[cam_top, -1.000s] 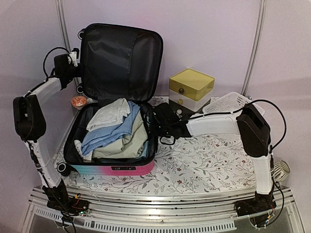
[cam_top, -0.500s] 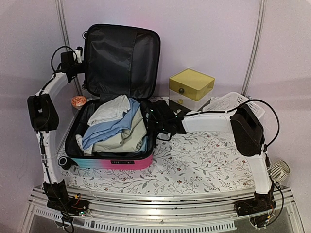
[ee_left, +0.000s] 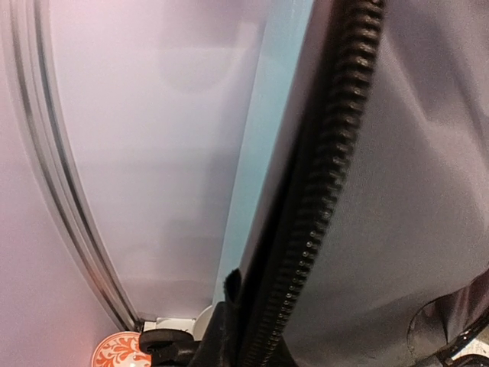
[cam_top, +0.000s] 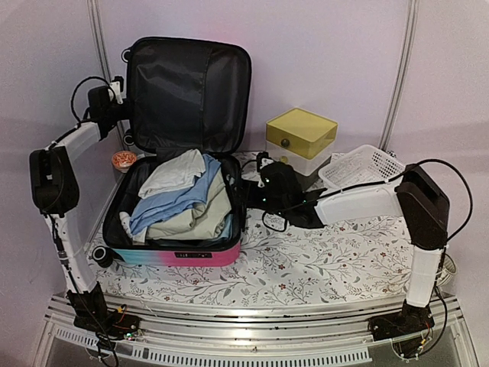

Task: Open, take out, and arrange the luggage
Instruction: Adjust the opened luggage at the center of the board.

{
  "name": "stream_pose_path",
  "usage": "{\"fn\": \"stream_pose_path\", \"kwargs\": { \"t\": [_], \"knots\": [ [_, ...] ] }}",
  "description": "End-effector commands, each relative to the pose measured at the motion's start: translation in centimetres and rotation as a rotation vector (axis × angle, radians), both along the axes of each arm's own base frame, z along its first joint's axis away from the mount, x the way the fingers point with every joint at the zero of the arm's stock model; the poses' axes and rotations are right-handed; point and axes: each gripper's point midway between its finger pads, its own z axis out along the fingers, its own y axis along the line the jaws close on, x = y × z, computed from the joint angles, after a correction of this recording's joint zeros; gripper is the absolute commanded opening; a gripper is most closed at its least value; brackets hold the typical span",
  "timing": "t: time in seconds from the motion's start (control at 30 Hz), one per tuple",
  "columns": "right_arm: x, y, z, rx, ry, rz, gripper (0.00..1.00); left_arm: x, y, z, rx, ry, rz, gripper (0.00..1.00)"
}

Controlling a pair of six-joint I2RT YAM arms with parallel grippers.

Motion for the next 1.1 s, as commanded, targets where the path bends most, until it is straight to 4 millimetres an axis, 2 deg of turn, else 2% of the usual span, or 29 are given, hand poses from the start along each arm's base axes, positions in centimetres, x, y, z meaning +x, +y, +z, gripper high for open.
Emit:
{"fn": "stream_pose_path", "kwargs": {
  "t": [0.0,0.03,0.07,0.23,0.33,0.4,0.53,0.67,0.73,0.9,1.07],
  "knots": [
    [-4.8,2.6,6.7,-0.054,-0.301,0.210,0.83,-4.7,-0.9,13.9,-0.045,-0.371,-0.049,0.00],
    [-6.1,3.3,7.3,-0.084,-0.346,0.265,0.82,-4.8,-0.8,13.9,-0.045,-0.370,-0.050,0.00],
    [-7.4,3.7,6.4,-0.131,-0.365,0.306,0.81,-4.9,-0.7,13.9,-0.045,-0.370,-0.049,0.00],
    [-14.8,7.5,5.2,-0.292,-0.535,0.603,0.78,-5.9,-0.2,14.2,-0.056,-0.381,-0.043,0.00],
    [-18.9,9.6,3.2,-0.351,-0.576,0.778,0.72,-6.7,0.0,14.4,-0.064,-0.389,-0.041,0.00],
    [-20.5,11.0,2.7,-0.357,-0.588,0.858,0.69,-7.1,0.3,14.2,-0.072,-0.388,-0.027,0.00],
    [-23.0,13.0,0.6,-0.387,-0.576,0.988,0.49,-9.1,1.6,13.8,-0.104,-0.416,0.042,0.00],
    [-23.6,14.9,-2.2,-0.463,-0.559,1.032,0.18,-10.1,2.1,12.7,-0.122,-0.415,0.054,0.00],
    [-23.5,15.6,-3.4,-0.481,-0.542,1.045,0.08,-10.0,2.2,12.2,-0.130,-0.408,0.047,0.00],
    [-21.8,17.7,-5.2,-0.503,-0.511,0.975,0.03,-9.8,2.6,11.6,-0.155,-0.417,0.040,0.00],
    [-17.5,18.9,-6.2,-0.567,-0.484,0.745,0.03,-8.9,2.4,11.6,-0.159,-0.406,0.017,0.00]
  ]
}}
